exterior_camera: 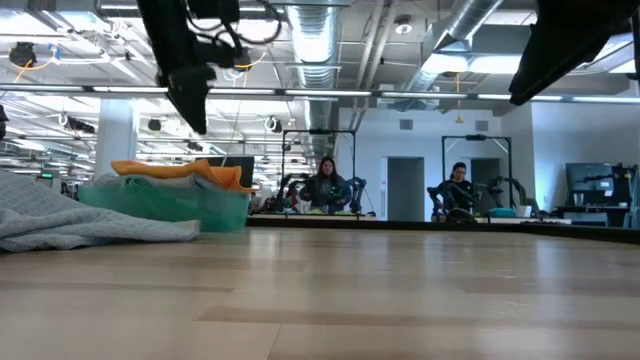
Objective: Fold microfiber towels
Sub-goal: Fold the gray towel
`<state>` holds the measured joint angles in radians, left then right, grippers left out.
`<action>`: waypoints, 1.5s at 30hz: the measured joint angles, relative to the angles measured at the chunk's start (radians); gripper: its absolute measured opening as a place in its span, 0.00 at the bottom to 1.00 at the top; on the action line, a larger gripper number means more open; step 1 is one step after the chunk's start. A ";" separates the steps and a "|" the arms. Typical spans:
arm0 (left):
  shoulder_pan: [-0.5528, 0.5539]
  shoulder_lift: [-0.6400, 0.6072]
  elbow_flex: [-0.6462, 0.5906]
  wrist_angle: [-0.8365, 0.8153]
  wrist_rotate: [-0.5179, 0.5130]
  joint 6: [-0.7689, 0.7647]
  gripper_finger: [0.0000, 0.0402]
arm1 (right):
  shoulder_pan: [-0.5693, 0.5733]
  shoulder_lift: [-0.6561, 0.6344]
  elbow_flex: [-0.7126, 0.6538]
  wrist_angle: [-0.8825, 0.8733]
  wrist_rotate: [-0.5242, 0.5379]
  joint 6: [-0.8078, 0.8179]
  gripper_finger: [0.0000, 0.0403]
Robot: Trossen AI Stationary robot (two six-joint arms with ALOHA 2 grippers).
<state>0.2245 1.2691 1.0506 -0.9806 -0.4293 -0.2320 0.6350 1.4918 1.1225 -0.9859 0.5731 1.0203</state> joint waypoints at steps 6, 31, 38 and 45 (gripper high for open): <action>-0.234 -0.021 -0.057 -0.010 0.063 -0.190 0.39 | -0.001 0.000 0.000 0.006 0.000 0.000 0.55; -0.696 -0.019 -0.421 0.224 0.154 -0.716 0.39 | -0.001 0.000 0.000 0.007 -0.026 -0.037 0.55; -0.696 -0.019 -0.523 0.407 0.135 -0.664 0.39 | -0.003 0.000 0.000 0.008 -0.026 -0.061 0.55; -0.693 0.012 -0.557 0.428 0.109 -0.661 0.39 | -0.003 0.000 0.000 0.008 -0.026 -0.062 0.55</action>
<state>-0.4690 1.2810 0.4934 -0.5527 -0.3206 -0.8928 0.6323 1.4918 1.1225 -0.9775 0.5468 0.9581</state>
